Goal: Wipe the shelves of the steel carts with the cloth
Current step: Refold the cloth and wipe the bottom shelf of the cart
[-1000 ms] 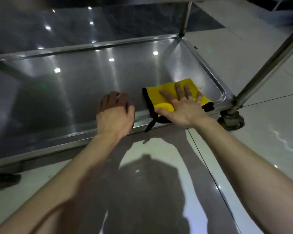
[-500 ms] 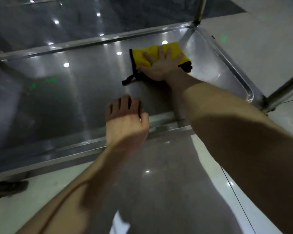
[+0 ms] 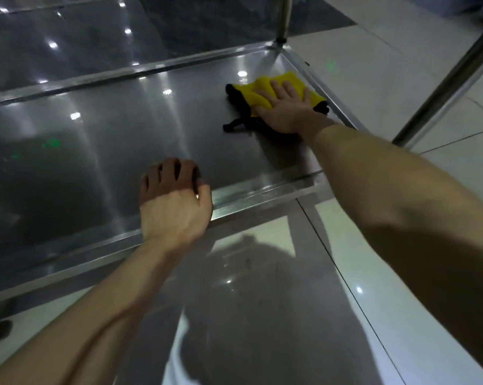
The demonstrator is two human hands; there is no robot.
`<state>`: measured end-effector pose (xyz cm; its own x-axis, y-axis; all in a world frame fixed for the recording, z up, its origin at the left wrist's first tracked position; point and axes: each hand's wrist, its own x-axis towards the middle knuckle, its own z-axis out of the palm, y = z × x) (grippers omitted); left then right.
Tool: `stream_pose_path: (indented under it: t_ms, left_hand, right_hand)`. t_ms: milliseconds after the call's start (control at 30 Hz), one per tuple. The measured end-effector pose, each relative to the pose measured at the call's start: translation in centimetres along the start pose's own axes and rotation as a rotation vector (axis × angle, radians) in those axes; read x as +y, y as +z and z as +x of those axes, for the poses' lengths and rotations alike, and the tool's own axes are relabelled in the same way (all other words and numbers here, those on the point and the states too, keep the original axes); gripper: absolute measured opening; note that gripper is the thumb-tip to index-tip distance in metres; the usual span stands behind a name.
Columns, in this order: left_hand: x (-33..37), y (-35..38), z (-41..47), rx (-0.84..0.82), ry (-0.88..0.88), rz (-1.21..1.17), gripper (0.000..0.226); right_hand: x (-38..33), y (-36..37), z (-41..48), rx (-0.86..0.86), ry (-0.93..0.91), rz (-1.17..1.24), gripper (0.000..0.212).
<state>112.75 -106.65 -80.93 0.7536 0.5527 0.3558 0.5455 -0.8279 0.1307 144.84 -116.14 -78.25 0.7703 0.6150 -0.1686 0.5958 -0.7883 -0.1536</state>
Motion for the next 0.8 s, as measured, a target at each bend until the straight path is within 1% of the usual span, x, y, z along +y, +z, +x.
stream_pose_path:
  t_ms: [67, 133, 200, 300, 400, 533, 600, 700, 800]
  left_hand:
    - [0.2, 0.0, 0.1, 0.000, -0.005, 0.011, 0.034]
    - [0.3, 0.0, 0.1, 0.000, -0.007, 0.017, 0.035]
    - [0.3, 0.0, 0.1, -0.008, -0.005, 0.021, 0.035]
    - [0.4, -0.1, 0.1, -0.029, -0.003, 0.021, 0.036]
    - [0.6, -0.1, 0.2, -0.038, 0.003, 0.015, 0.036]
    - [0.3, -0.3, 0.2, -0.055, 0.003, -0.008, 0.044]
    - [0.1, -0.4, 0.1, -0.053, 0.007, -0.015, 0.047]
    - [0.2, -0.5, -0.1, -0.030, -0.001, -0.034, 0.041]
    - [0.1, -0.6, -0.1, -0.040, -0.011, -0.063, 0.038]
  right_hand:
    - [3.5, 0.0, -1.8, 0.004, 0.054, 0.020, 0.069]
    - [5.0, 0.7, -4.5, 0.021, 0.064, -0.001, 0.068]
    - [5.2, 1.6, -8.2, 0.020, 0.063, -0.010, 0.066]
    - [4.6, 3.0, -14.5, 0.008, 0.048, 0.011, 0.070]
    - [1.0, 4.2, -18.4, 0.031, 0.002, 0.036, 0.067]
    - [-7.2, 6.1, -19.5, 0.081, -0.147, -0.012, 0.063]
    - [-8.7, 6.4, -19.8, 0.110, -0.190, -0.019, 0.063]
    - [-6.1, 5.8, -19.6, 0.078, -0.217, 0.022, 0.065]
    - [-0.7, 4.4, -18.0, 0.018, -0.138, 0.008, 0.072]
